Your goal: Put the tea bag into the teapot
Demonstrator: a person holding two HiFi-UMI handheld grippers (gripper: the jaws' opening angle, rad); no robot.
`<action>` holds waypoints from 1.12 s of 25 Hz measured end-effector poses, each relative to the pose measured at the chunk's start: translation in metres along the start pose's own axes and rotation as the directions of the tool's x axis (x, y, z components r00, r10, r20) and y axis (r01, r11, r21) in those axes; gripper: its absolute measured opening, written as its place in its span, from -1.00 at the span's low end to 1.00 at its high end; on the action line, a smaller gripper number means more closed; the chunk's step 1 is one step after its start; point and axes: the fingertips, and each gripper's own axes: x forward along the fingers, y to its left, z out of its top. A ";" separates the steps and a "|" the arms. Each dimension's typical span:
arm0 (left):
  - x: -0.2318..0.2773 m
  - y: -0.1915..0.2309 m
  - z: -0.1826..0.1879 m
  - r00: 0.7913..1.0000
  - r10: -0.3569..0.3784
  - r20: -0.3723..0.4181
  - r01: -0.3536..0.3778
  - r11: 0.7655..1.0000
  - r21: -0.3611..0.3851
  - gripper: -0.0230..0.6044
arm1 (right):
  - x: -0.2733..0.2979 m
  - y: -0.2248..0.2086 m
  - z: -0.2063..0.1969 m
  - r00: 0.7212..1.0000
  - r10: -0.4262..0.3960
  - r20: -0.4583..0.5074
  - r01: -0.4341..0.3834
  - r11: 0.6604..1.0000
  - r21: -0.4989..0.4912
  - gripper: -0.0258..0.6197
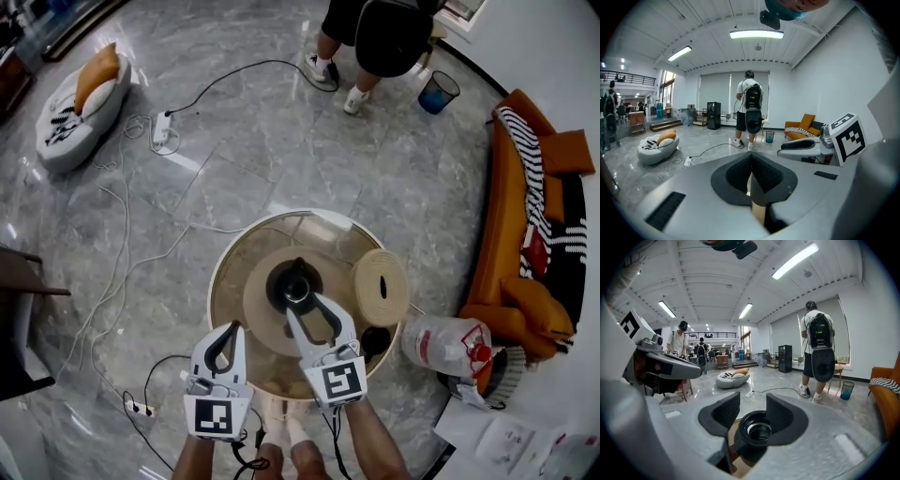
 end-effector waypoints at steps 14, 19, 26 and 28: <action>-0.089 -0.046 0.125 0.995 -0.030 0.098 0.020 0.995 0.096 -0.87 | -0.124 0.010 0.116 0.993 -0.082 0.084 0.079 0.996 0.043 -0.66; -0.131 -0.067 0.156 0.992 -0.033 0.119 0.023 0.996 0.085 -0.87 | -0.174 0.018 0.158 0.986 -0.117 0.118 0.116 0.993 0.020 -0.83; -0.193 -0.089 0.185 0.989 -0.050 0.141 0.034 0.993 0.116 -0.87 | -0.239 0.040 0.208 0.978 -0.147 0.145 0.146 0.989 0.017 -0.92; -0.212 -0.092 0.187 0.987 -0.053 0.152 0.026 0.985 0.173 -0.87 | -0.258 0.047 0.214 0.975 -0.151 0.163 0.151 0.988 0.010 -0.92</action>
